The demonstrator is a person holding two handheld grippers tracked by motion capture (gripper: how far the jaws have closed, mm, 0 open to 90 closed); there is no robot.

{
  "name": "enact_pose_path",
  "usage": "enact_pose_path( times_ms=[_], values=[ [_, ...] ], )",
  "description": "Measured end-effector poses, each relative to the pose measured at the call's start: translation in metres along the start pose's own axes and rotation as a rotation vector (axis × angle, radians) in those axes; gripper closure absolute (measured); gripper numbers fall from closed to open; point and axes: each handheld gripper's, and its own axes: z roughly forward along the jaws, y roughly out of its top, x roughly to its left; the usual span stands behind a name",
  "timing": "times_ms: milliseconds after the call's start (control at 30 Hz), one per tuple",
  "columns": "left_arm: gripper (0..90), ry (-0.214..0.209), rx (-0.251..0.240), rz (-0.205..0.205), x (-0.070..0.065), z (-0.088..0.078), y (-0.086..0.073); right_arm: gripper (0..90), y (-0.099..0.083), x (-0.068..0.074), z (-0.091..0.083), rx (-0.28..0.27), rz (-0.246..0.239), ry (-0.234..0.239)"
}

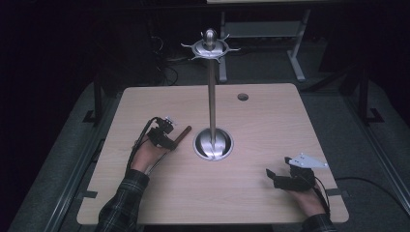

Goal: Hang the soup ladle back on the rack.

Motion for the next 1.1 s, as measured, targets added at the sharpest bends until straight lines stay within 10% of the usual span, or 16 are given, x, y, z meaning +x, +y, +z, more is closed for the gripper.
enact_pose_path(
  times_ms=[1100],
  values=[
    [73.4, -0.004, -0.019, -0.012, -0.0007, -0.002, -0.0043, 13.4, 0.0002, -0.0003, 0.0008, 0.002, -0.003, 0.002]
  ],
)
